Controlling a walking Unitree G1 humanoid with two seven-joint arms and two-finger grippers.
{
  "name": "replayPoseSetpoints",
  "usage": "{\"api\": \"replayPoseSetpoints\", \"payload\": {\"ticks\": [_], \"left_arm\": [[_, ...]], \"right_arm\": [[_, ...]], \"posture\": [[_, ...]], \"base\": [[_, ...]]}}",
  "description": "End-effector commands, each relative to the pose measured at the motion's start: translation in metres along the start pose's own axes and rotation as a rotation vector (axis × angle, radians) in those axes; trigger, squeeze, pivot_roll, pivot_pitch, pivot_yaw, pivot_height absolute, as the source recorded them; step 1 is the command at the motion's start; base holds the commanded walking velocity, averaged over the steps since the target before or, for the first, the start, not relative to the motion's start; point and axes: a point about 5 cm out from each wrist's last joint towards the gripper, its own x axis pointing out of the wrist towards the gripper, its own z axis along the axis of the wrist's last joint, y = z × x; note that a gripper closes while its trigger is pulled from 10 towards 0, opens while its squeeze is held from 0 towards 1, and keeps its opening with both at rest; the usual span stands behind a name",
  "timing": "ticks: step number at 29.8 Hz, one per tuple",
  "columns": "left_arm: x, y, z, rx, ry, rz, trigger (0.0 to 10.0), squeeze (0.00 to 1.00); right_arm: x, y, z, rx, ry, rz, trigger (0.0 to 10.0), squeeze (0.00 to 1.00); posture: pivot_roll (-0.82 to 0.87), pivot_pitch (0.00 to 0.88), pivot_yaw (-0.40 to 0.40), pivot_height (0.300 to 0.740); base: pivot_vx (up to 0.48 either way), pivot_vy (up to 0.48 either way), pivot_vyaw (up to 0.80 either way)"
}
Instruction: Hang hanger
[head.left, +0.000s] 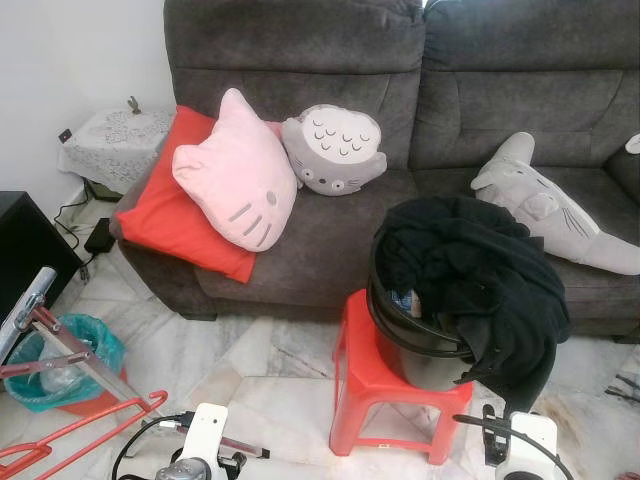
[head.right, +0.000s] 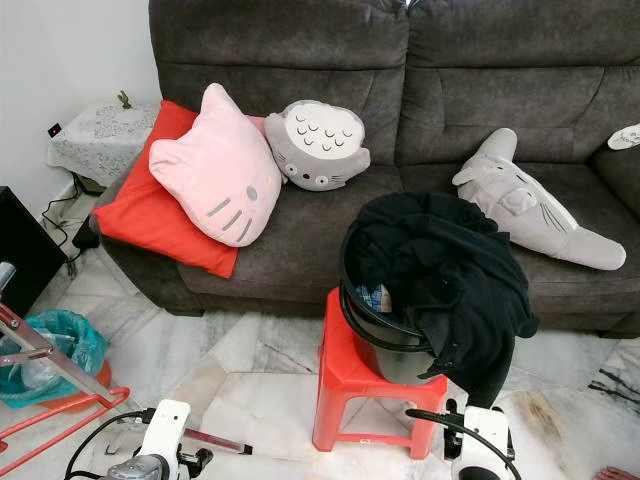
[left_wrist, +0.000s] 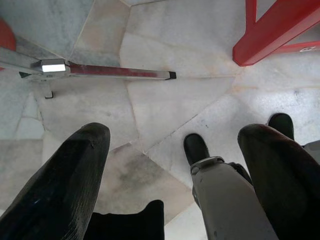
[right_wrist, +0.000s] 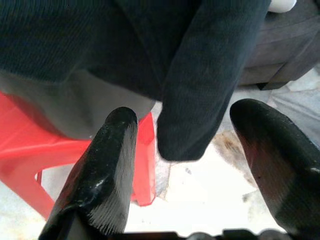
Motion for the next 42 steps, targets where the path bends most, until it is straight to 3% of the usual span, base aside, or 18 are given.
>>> {"api": "replayPoseSetpoints", "payload": {"ticks": [1, 20, 25, 31, 42], "left_arm": [[-0.001, 0.002, -0.005, 0.004, 0.022, 0.008, 10.0, 0.0], [-0.001, 0.003, -0.004, 0.008, 0.021, 0.01, 10.0, 0.0], [-0.001, 0.003, -0.004, 0.01, 0.02, 0.01, 10.0, 0.0], [-0.001, 0.003, -0.004, 0.009, 0.02, 0.01, 10.0, 0.0], [-0.001, 0.003, -0.004, 0.011, 0.021, 0.011, 10.0, 0.0]], "right_arm": [[0.0, -0.003, -0.002, 0.006, 0.005, -0.022, 0.0, 0.0], [0.005, -0.014, 0.008, 0.019, -0.041, -0.118, 0.0, 0.0], [0.013, -0.038, 0.027, 0.013, -0.116, -0.25, 0.0, 0.0], [0.015, -0.075, 0.032, 0.067, -0.108, -0.455, 0.0, 0.0], [0.008, -0.09, 0.017, 0.054, -0.004, -0.569, 0.0, 0.0]], "posture": [[-0.03, 0.0, 0.041, 0.74], [-0.03, 0.0, 0.044, 0.74], [-0.04, 0.0, 0.047, 0.74], [-0.04, 0.0, 0.046, 0.74], [-0.04, 0.0, 0.049, 0.74]], "base": [[0.0, 0.0, 0.0], [0.0, 0.0, 0.0], [0.0, 0.0, 0.0], [0.0, 0.0, 0.0], [0.0, 0.0, 0.0]]}}
